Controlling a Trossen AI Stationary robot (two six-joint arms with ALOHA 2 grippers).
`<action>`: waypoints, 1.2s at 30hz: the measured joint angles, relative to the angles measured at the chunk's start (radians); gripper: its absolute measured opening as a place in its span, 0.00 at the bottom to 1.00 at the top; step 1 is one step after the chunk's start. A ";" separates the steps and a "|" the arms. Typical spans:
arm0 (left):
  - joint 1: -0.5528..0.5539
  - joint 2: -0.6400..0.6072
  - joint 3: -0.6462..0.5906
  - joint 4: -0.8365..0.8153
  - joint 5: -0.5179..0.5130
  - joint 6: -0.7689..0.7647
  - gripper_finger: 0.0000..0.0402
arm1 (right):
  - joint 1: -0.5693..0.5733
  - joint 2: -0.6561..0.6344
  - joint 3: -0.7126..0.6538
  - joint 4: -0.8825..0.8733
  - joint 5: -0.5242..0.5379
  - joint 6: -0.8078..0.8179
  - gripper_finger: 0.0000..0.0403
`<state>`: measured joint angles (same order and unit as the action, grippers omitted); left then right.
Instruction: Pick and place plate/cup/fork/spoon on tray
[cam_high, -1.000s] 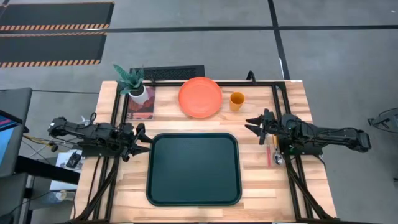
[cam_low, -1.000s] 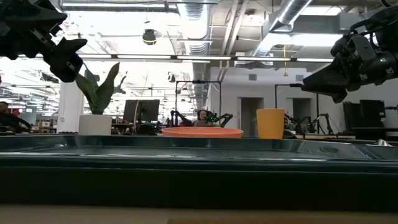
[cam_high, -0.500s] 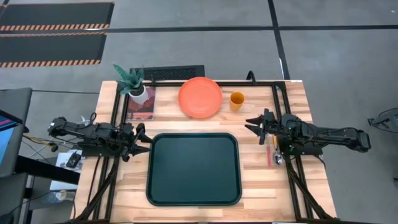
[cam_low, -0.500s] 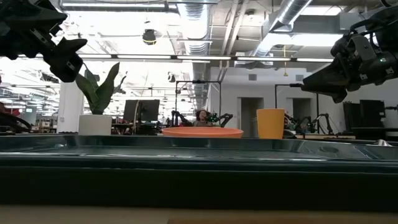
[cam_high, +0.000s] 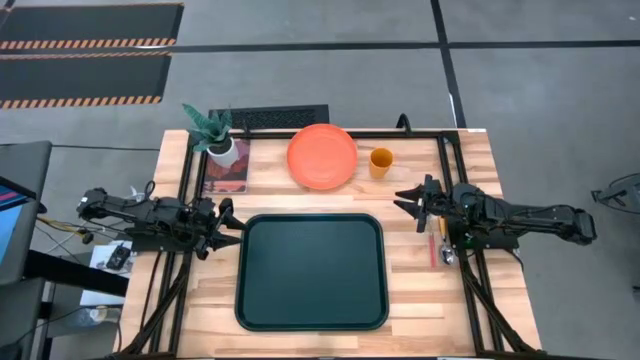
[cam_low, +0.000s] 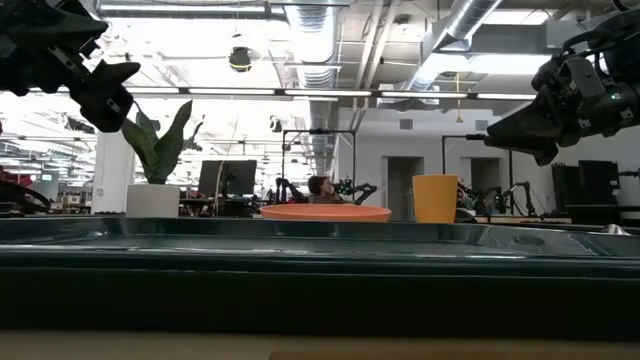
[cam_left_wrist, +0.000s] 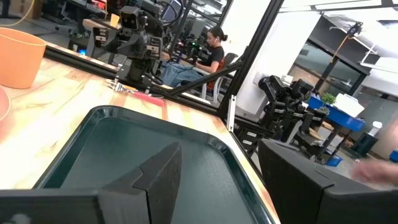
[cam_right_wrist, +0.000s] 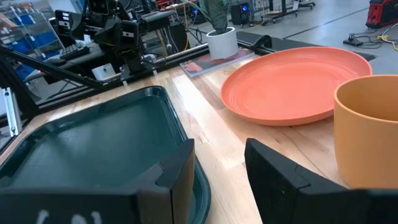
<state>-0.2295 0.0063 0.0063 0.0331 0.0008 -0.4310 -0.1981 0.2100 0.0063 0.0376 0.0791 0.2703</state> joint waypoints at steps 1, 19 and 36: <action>0.000 0.000 0.000 0.005 -0.019 -0.004 0.50 | 0.000 0.000 0.000 0.000 0.000 0.000 0.42; 0.000 0.000 0.000 0.049 -0.378 -0.433 0.50 | 0.000 0.000 0.000 0.000 0.000 0.000 0.42; 0.000 0.000 0.000 0.116 -0.825 -0.694 0.50 | -0.001 0.000 0.000 0.025 0.003 0.041 0.42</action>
<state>-0.2291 0.0063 0.0063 0.1492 -0.8243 -1.1253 -0.1989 0.2102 0.0063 0.0628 0.0819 0.3109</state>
